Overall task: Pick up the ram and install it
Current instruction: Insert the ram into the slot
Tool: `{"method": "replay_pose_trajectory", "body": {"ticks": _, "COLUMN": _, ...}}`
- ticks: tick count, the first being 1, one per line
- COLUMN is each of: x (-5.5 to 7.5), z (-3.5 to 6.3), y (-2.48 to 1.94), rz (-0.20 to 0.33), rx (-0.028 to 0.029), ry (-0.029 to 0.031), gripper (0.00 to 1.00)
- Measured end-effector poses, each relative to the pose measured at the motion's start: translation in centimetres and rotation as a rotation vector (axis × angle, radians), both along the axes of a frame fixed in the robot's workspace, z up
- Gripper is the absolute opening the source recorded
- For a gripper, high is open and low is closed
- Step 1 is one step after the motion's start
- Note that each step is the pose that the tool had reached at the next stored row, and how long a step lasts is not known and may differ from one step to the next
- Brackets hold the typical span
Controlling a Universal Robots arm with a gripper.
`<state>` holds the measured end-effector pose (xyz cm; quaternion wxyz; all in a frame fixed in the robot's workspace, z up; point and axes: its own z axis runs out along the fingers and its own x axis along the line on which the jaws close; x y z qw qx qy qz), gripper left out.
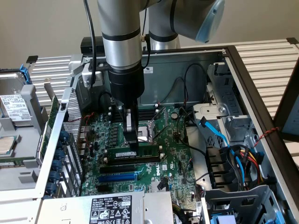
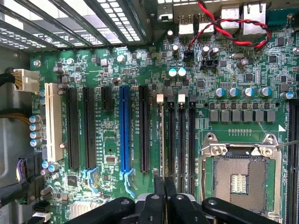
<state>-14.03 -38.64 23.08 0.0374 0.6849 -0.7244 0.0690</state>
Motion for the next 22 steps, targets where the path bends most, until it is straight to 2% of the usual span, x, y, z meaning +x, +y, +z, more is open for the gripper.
{"method": "replay_pose_trajectory", "body": {"ticks": 22, "x": -0.01, "z": 0.00, "y": -0.04, "rz": 0.000, "rx": 0.0000, "ry": 0.0002, "gripper": 0.12}}
